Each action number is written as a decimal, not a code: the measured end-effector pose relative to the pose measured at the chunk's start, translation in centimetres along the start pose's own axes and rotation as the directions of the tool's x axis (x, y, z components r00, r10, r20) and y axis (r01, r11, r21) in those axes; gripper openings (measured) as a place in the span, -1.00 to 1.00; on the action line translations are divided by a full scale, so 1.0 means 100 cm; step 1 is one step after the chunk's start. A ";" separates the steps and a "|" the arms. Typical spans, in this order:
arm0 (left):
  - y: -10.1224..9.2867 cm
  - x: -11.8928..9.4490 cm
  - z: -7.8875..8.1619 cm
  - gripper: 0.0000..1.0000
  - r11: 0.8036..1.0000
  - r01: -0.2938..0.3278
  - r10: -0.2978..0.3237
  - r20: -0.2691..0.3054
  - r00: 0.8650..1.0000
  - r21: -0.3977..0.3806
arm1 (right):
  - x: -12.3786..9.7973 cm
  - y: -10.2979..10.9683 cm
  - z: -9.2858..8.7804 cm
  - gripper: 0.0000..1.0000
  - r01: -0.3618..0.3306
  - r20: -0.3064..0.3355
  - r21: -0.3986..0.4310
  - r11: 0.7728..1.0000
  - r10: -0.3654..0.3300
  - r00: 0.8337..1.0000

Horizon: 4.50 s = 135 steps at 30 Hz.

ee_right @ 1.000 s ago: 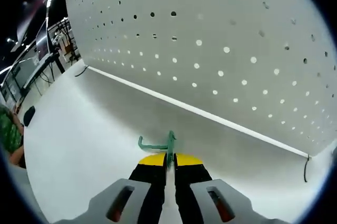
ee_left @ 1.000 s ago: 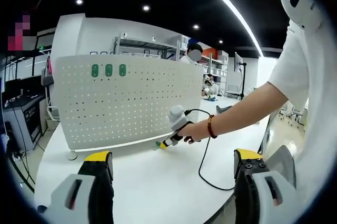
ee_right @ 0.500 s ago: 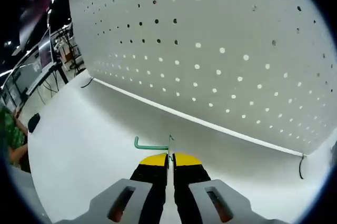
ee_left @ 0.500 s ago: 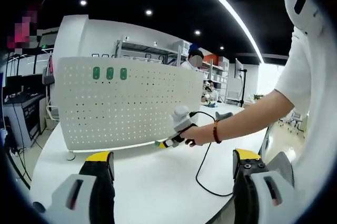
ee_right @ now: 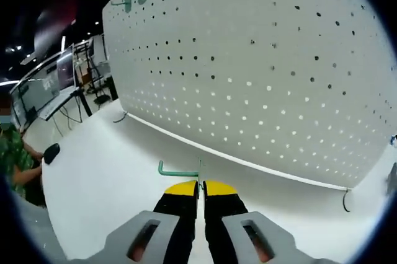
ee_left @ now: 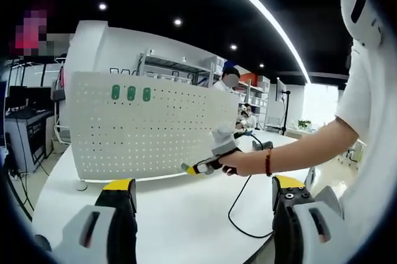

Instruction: Insert the hook assembly into the mounting plate slot until the hook locks in place.

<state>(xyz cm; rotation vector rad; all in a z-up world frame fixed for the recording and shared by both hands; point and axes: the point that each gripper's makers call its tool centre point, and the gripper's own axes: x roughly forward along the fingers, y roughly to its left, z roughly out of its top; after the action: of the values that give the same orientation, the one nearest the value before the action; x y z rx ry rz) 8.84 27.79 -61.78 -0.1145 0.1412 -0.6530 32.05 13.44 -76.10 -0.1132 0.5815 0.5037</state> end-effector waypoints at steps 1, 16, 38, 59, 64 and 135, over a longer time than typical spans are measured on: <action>0.000 -0.001 0.001 0.85 1.000 0.000 0.000 0.005 1.000 -0.004 | -0.003 0.002 0.002 -0.97 -0.001 0.009 0.003 1.000 0.001 1.000; -0.004 -0.011 0.009 0.82 1.000 0.007 -0.006 0.044 0.999 -0.023 | -0.059 0.046 0.027 -0.97 -0.042 0.167 0.006 0.999 0.041 0.985; -0.018 -0.007 0.022 0.72 0.988 0.119 -0.110 0.099 0.989 -0.094 | -0.140 0.105 0.050 -0.96 -0.108 0.377 -0.045 0.993 0.117 0.919; -0.028 0.007 0.040 0.42 0.937 0.233 -0.186 0.193 0.963 -0.261 | -0.181 0.145 0.073 -0.96 -0.175 0.515 -0.159 0.972 0.233 0.825; -0.027 0.011 0.039 0.34 0.928 0.236 -0.185 0.193 0.964 -0.289 | -0.183 0.153 0.077 -0.96 -0.199 0.541 -0.182 0.963 0.268 0.797; 0.027 0.021 0.042 -0.94 0.889 0.162 -0.064 0.235 0.970 -0.428 | -0.178 0.208 0.074 -0.84 -0.276 0.486 -0.320 0.906 0.407 0.773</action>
<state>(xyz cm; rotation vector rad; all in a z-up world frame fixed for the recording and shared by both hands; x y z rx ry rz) 12.82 28.90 -58.23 -0.6399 0.0727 -0.7123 12.81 25.90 -59.34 -0.0784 -0.0316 0.9271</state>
